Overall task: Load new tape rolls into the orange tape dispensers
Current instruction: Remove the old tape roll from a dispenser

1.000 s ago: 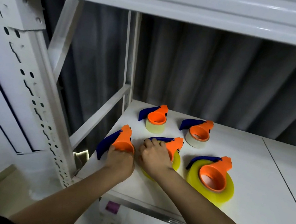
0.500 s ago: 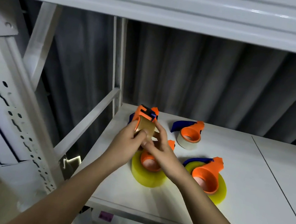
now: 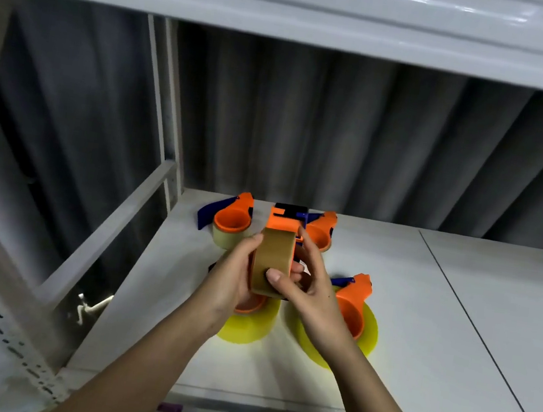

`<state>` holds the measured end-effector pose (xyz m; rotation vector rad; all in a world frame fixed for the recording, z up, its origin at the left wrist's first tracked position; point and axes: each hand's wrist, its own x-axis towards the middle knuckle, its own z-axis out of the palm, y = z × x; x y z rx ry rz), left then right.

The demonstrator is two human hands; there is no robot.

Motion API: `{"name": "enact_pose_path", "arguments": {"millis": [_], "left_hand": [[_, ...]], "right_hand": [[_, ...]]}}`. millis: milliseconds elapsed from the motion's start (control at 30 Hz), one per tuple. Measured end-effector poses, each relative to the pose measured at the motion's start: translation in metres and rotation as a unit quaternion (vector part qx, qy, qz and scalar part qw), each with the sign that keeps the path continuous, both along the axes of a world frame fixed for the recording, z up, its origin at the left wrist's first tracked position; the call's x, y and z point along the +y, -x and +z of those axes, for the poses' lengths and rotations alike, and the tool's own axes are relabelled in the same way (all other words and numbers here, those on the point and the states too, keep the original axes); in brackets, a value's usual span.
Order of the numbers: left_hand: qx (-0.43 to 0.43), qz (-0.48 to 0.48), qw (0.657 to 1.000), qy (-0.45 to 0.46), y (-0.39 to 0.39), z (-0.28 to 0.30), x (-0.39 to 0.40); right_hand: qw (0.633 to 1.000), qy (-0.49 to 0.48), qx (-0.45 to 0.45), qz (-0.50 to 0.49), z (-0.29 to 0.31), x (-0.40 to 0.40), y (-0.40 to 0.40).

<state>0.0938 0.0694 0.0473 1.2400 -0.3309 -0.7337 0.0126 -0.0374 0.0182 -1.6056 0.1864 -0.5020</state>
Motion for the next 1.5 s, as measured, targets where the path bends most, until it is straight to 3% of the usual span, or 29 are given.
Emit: {"name": "enact_pose_path", "arguments": {"millis": [233, 433, 667, 1067, 1500], "left_hand": [[0.018, 0.033, 0.999, -0.016, 0.009, -0.005, -0.013], [0.040, 0.059, 0.997, -0.007, 0.011, -0.003, -0.014], [0.070, 0.096, 0.993, -0.014, 0.011, 0.010, -0.011], [0.001, 0.143, 0.988, -0.058, 0.010, 0.011, -0.018], [0.081, 0.164, 0.983, -0.031, 0.013, 0.022, -0.026]], "right_hand": [[0.999, 0.029, 0.003, 0.040, -0.002, 0.002, 0.004], [0.997, 0.053, -0.020, -0.046, 0.000, 0.003, 0.003], [0.996, 0.073, -0.025, -0.049, 0.002, 0.002, 0.003], [0.980, 0.156, -0.037, -0.115, -0.007, 0.004, -0.002], [0.972, 0.173, -0.037, -0.156, -0.003, 0.007, -0.002]]}}
